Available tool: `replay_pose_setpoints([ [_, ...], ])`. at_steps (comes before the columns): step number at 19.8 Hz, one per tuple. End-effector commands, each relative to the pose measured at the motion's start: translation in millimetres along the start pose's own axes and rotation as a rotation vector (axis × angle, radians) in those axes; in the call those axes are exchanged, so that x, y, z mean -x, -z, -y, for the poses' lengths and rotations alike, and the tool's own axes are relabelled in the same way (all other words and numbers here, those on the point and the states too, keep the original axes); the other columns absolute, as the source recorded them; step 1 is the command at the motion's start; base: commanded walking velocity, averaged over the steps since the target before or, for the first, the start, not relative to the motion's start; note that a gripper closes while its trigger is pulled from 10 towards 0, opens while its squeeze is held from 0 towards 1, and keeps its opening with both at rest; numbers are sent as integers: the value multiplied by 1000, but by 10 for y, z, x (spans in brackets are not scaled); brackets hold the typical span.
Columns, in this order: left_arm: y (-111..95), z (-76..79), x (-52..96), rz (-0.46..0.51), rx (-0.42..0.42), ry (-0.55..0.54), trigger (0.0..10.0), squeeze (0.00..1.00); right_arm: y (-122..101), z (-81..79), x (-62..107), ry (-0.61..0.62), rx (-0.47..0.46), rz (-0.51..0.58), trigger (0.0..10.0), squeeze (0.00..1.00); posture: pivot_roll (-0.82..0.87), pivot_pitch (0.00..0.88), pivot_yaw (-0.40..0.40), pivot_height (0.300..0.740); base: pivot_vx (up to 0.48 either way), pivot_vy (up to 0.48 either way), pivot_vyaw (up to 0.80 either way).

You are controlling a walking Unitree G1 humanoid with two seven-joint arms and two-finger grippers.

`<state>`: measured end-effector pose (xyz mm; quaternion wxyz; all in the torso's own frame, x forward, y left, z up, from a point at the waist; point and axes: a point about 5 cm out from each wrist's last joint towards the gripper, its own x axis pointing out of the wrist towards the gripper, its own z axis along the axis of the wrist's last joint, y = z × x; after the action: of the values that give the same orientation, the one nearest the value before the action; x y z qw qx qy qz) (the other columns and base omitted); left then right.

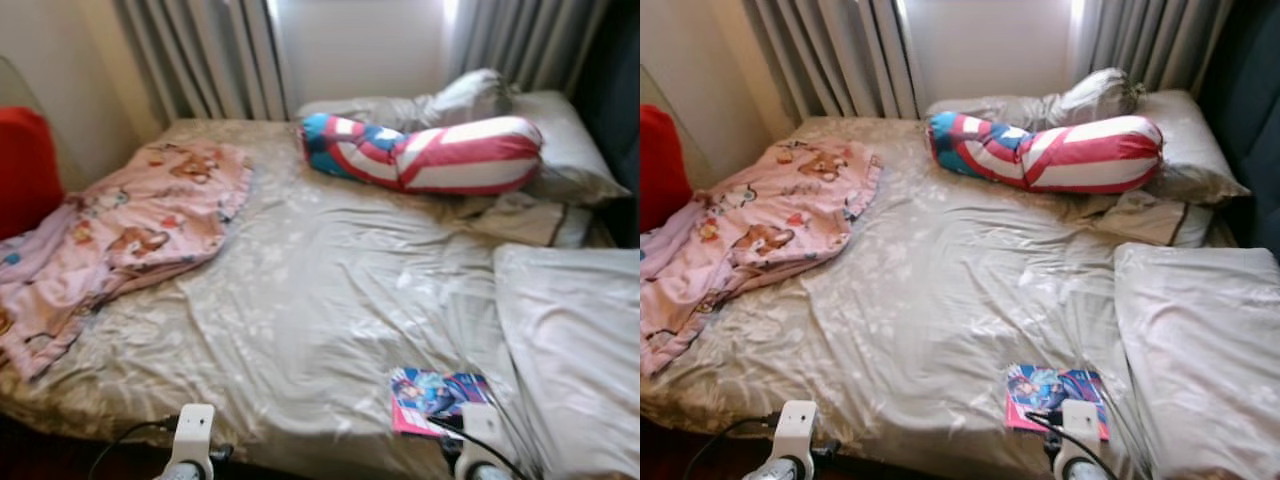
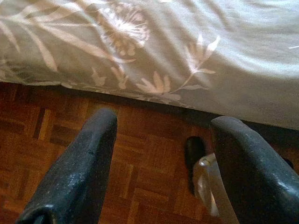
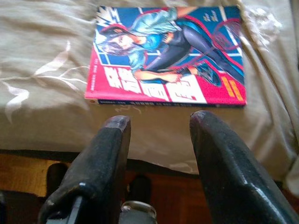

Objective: Clean up the room

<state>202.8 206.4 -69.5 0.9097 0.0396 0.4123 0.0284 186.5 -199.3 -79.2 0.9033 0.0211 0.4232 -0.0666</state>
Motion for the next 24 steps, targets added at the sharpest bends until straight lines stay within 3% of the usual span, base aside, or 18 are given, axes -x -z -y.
replay_pose_setpoints([
  [1, 15, -92, 9, -9, -4, -26, 10000, 0, -14, -66, -7, -15, -13, 6, 10000, 0, -2, 0, 44, 740, 0, 480, 0],
  [5, 23, -86, 7, -18, -4, -31, 10000, 0, 69, -25, 14, 2, 47, -21, 10000, 0, -1, 3, 44, 740, 0, 480, 309],
  [9, 33, -77, 9, -21, 0, -30, 10000, 0, 123, -10, 25, -2, -3, -45, 10000, 0, -1, 5, 44, 740, 0, 480, 400],
  [14, 44, -77, 11, -23, 9, -29, 10000, 0, 159, -5, 34, 2, 36, -57, 10000, 0, -1, 5, 44, 740, 0, 480, 84],
  [24, 35, -51, 9, -14, 15, -19, 10000, 0, 145, -10, 27, -3, -22, -61, 10000, 0, 7, 10, 38, 740, 0, 480, 0],
])
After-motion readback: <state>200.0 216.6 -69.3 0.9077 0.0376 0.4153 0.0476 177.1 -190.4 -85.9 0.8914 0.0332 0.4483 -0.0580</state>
